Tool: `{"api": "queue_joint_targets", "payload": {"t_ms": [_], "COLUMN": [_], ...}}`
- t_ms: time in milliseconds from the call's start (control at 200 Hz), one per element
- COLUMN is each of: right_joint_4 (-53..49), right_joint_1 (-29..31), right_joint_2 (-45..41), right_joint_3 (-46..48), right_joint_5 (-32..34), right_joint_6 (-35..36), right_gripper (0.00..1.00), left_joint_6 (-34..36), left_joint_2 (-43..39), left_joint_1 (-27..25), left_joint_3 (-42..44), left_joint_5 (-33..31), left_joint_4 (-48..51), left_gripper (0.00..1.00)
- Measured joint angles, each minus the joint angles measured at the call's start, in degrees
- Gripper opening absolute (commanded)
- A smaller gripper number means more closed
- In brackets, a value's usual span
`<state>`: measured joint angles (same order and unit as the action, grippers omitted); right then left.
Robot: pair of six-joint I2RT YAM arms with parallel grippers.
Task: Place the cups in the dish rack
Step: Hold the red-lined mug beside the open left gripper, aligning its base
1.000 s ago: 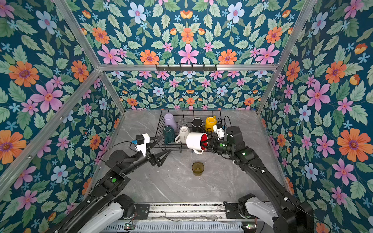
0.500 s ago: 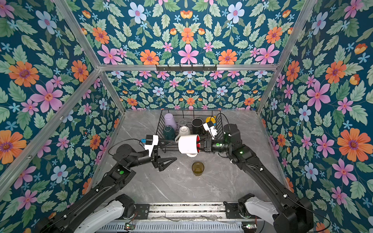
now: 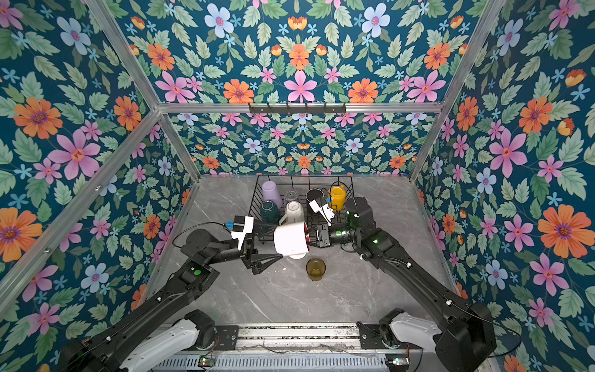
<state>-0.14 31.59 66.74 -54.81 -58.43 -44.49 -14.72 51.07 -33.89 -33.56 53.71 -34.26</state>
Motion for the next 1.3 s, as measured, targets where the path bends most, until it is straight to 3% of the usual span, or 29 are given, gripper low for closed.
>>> {"api": "queue_joint_targets", "payload": {"t_ms": [1045, 1300], "right_joint_4": [11.5, 13.2], "right_joint_1": [8.4, 8.7], "right_joint_2": [9.9, 11.0], "right_joint_3": [-3.0, -3.2], "right_joint_5": [0.6, 0.7], "right_joint_6": [-4.7, -5.5], "right_gripper": [0.00, 0.00], "left_joint_6": [-2.9, -3.1], "left_joint_2": [1.2, 1.9], "left_joint_1": [0.0, 0.1], "left_joint_3": [0.0, -0.1], "left_joint_5": [2.9, 3.1], "left_joint_4": [-3.8, -4.3], "left_gripper": [0.97, 0.84]}}
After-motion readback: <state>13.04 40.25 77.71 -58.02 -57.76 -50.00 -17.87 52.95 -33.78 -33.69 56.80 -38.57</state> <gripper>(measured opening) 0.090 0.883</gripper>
